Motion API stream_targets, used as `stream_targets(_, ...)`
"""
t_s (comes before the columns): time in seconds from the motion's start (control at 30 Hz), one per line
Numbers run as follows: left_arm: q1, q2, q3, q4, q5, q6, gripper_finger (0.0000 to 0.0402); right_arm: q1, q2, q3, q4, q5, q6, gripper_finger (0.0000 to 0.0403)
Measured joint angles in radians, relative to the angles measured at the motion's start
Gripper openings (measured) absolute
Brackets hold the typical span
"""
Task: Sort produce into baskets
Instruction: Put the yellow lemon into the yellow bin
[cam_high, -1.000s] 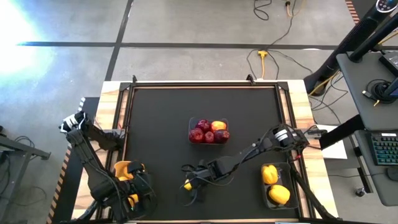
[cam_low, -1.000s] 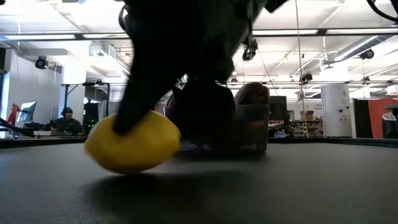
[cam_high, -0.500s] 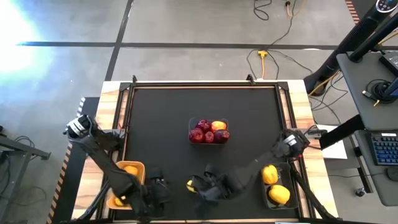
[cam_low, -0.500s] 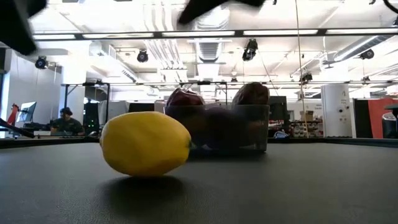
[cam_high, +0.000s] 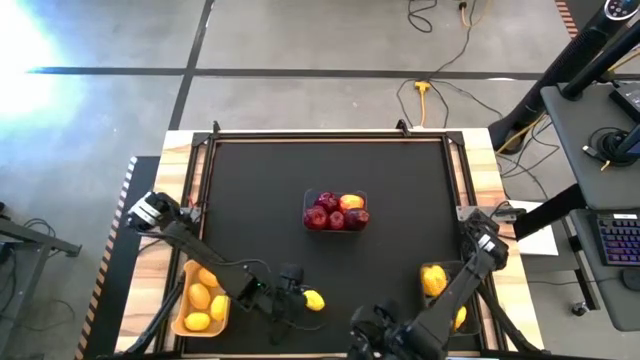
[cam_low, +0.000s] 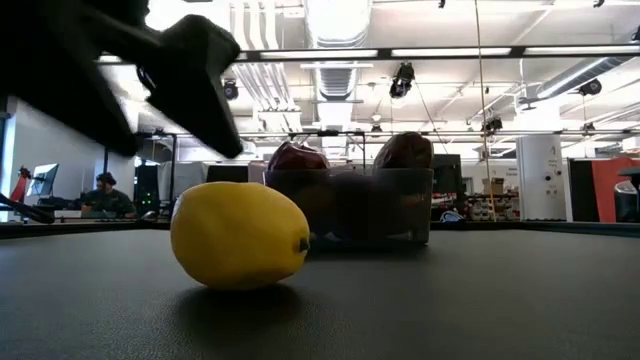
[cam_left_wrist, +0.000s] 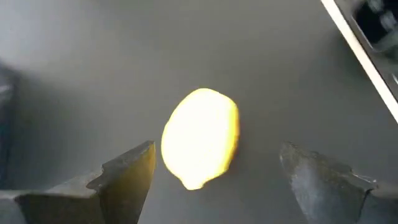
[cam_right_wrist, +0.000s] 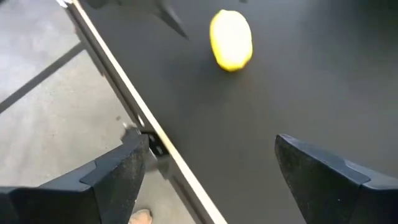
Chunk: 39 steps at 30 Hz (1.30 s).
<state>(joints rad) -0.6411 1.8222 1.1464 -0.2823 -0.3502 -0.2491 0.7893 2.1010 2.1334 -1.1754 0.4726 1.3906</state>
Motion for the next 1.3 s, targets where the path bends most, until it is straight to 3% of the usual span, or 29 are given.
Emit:
stream_targets(0.17,0.063,0.083,0.039,0.001,0.123,0.077,0.0327,0.029,0.000,-0.005,-0.037,0.000,0.099,0.0336)
stream_targets(0.53,0.092,0.245,0.189,-0.002,0.205,0.083,0.0327,0.024,0.000,-0.007,-0.092,0.002,0.092,0.0336)
stream_targets(1.1,0.085,0.285,0.244,0.086,0.191,0.163,0.0327,0.029,0.001,-0.061,-0.121,-0.071,0.144,0.0336)
stream_targets(1.3,0.079,0.328,0.270,0.082,0.230,0.072,0.0312,0.035,0.001,-0.067,-0.095,-0.091,0.163,0.0336)
